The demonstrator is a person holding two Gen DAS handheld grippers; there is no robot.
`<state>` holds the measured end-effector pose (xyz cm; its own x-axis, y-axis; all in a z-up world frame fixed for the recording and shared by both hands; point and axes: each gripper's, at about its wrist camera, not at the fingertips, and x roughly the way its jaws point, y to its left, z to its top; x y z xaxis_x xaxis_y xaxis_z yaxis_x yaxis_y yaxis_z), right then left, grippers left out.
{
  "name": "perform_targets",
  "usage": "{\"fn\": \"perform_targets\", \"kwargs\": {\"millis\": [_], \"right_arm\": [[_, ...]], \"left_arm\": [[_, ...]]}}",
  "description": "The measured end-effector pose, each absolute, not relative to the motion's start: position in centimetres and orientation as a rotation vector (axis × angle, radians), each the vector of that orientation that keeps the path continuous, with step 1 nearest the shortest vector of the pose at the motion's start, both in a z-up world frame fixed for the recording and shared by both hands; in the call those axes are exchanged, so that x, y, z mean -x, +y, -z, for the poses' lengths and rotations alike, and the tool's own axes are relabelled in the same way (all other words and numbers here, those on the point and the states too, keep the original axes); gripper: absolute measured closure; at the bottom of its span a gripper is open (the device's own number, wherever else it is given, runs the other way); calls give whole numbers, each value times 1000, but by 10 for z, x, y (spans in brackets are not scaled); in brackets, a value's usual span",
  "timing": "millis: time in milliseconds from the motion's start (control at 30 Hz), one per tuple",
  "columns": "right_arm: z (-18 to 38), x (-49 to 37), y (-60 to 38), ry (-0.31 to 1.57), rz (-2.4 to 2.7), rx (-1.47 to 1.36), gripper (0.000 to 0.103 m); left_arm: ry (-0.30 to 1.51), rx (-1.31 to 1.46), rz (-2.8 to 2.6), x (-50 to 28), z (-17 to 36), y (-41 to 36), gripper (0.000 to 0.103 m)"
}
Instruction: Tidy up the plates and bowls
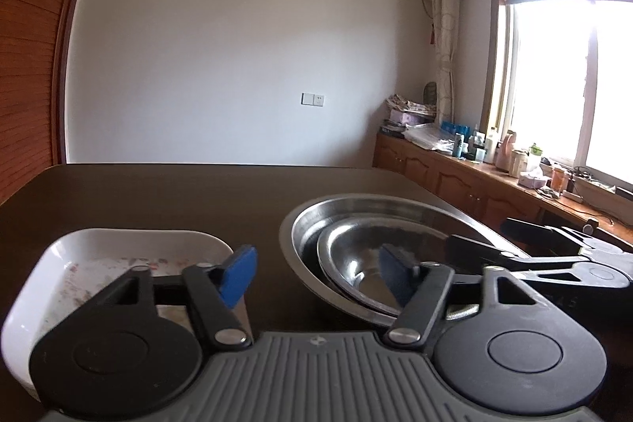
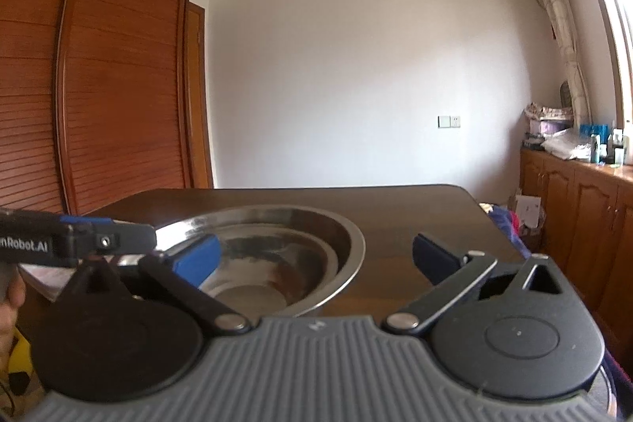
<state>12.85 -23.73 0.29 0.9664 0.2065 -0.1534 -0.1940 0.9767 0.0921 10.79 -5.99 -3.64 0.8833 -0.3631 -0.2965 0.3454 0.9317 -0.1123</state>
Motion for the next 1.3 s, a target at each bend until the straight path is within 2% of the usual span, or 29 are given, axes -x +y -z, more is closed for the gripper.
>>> {"fn": "perform_targets", "kwargs": {"millis": [100,300,467,733,933,1300], "right_arm": [[0,-132,-236,173,-200,-76,0],[3,-132,-233,190,-211,-79,3],[3,-132,-232,212,-224,-86,14],[5,-134,-233,244,-258,-137,41],[4,-132,-234,248,-241,-161,52],[1,-121,-225,216,-233,-145,55]], "left_arm": [[337,52,364,-109,42,-63,19],[348,55,369,-111,44,-65,22],[354,69,376,-112,43,-66,28],[358,87,380,-111,43,-66,32],[354,91,370,-107,43,-64,32],[302,50,331,-94,37,-62,32]]}}
